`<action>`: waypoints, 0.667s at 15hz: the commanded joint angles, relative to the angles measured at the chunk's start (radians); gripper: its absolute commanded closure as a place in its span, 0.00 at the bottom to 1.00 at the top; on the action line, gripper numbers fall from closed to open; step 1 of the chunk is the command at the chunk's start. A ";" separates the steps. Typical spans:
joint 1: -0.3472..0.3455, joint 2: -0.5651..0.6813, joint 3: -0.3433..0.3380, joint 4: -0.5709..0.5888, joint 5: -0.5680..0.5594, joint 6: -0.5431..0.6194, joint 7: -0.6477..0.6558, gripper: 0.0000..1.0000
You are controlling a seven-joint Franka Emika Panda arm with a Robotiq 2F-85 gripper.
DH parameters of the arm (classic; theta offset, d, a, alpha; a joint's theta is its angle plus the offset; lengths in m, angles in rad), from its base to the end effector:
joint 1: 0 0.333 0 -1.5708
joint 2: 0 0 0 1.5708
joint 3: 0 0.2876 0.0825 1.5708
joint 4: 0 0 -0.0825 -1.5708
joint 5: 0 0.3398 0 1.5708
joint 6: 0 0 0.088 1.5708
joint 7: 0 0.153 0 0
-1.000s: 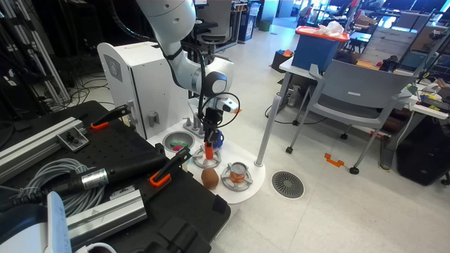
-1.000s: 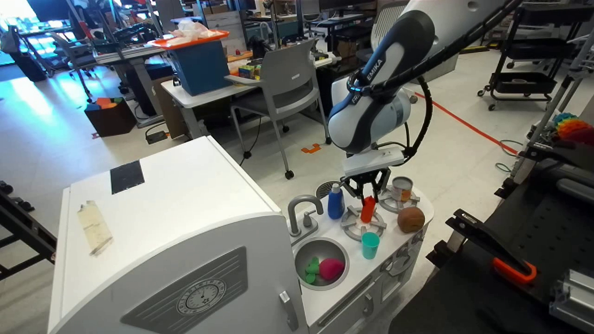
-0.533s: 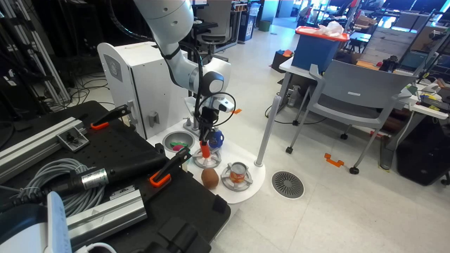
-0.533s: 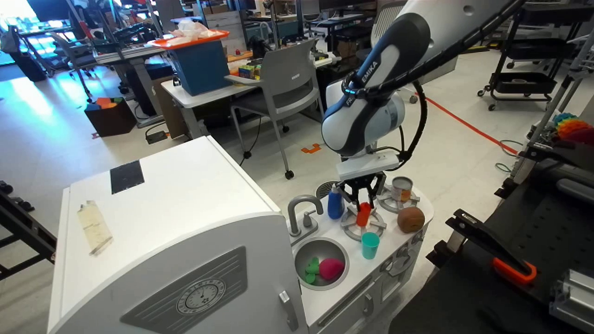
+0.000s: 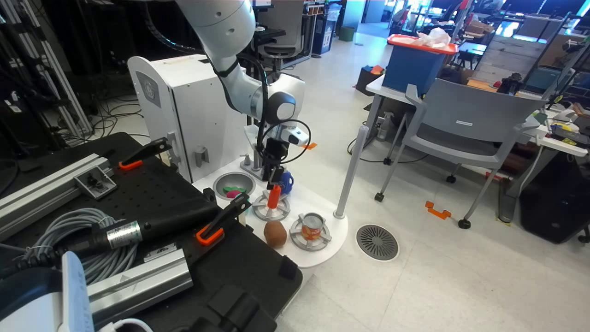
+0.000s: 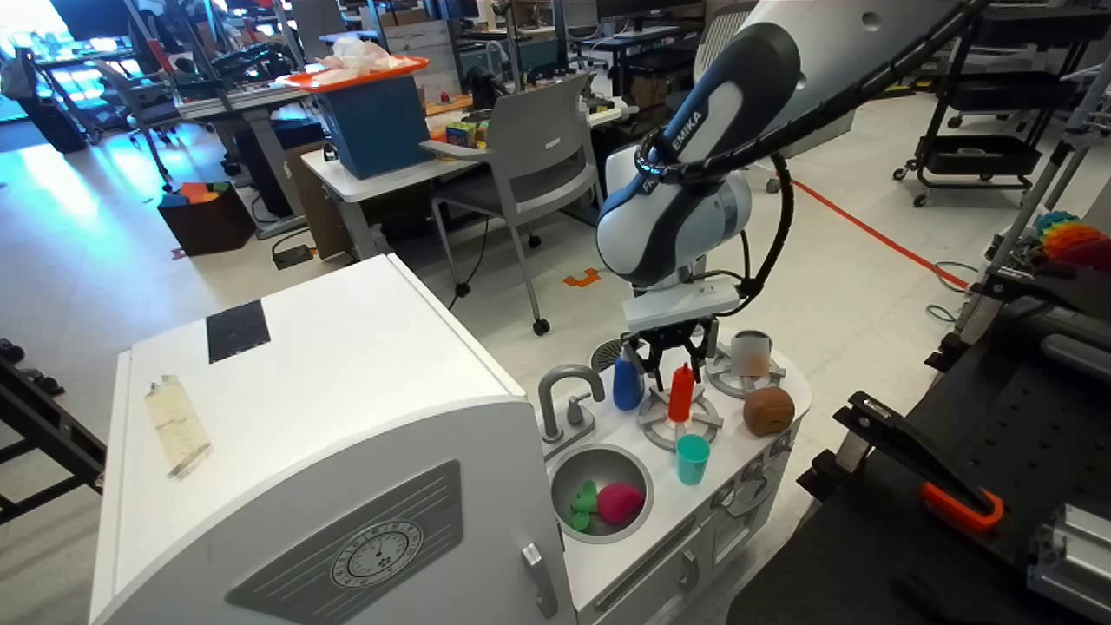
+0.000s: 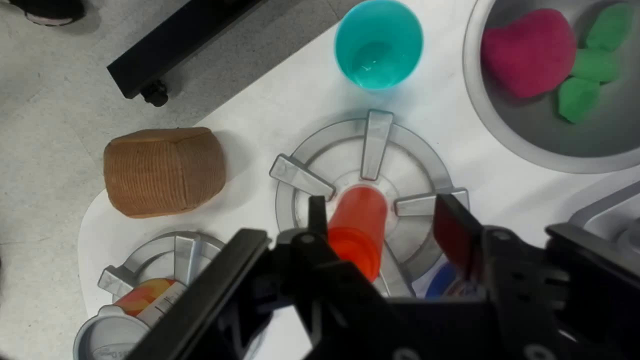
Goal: Remove the ketchup bottle from the cup
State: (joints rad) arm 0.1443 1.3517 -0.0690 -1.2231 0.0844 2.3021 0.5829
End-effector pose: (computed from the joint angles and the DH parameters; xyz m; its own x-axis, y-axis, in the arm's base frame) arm 0.5928 0.0525 -0.0974 0.8357 -0.5075 -0.2098 -0.4815 -0.8609 0.1645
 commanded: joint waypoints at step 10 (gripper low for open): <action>0.008 -0.107 0.021 -0.076 0.011 -0.165 -0.025 0.00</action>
State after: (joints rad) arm 0.1451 1.2382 -0.0388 -1.3089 0.0844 2.1410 0.5629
